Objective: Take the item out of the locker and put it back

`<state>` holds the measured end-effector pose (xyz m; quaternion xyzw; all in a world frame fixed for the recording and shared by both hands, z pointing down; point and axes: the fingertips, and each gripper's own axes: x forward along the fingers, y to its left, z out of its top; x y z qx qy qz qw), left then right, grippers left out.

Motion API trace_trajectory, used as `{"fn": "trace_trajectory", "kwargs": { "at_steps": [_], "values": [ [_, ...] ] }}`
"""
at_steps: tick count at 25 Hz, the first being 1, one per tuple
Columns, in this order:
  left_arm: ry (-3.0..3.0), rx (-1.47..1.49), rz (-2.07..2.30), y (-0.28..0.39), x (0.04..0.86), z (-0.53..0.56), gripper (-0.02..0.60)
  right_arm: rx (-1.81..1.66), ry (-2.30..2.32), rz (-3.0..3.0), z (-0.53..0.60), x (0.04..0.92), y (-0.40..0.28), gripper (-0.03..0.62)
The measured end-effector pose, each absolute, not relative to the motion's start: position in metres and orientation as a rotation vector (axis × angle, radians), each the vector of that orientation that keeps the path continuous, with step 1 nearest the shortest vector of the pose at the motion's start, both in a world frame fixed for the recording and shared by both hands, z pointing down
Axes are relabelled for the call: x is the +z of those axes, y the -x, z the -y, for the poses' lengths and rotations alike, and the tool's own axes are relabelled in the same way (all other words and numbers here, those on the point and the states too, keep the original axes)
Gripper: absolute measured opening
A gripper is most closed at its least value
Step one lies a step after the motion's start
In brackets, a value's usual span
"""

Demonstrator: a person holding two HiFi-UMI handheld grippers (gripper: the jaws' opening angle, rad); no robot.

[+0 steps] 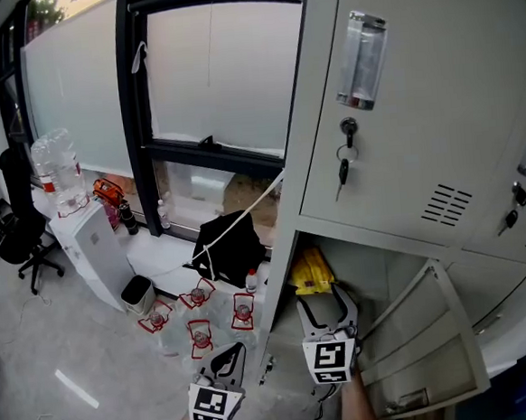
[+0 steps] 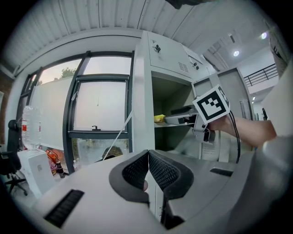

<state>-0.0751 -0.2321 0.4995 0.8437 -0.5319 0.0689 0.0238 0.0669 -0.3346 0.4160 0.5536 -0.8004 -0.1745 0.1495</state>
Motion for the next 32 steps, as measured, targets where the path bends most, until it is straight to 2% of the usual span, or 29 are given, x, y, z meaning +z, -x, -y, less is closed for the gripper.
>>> {"fn": "trace_trajectory", "kwargs": {
  "at_steps": [5,14,22,32],
  "values": [
    [-2.668,0.200,1.607,0.068,0.488,0.232,0.023,-0.376,-1.713,2.395,0.302,0.401,-0.088,0.293],
    [-2.822,0.153,1.431,0.024,0.468,0.218,0.023,-0.286,-1.953,2.359,0.228,0.405,-0.136,0.247],
    [-2.894,0.156,1.278,-0.007,0.472,0.189,0.023,-0.127,-2.072,2.261,0.159,0.454,-0.159,0.181],
    [-2.907,0.194,1.189,-0.015,0.486,0.158,0.023,0.021,-2.136,2.190,0.105,0.503,-0.159,0.084]
  ]
}}
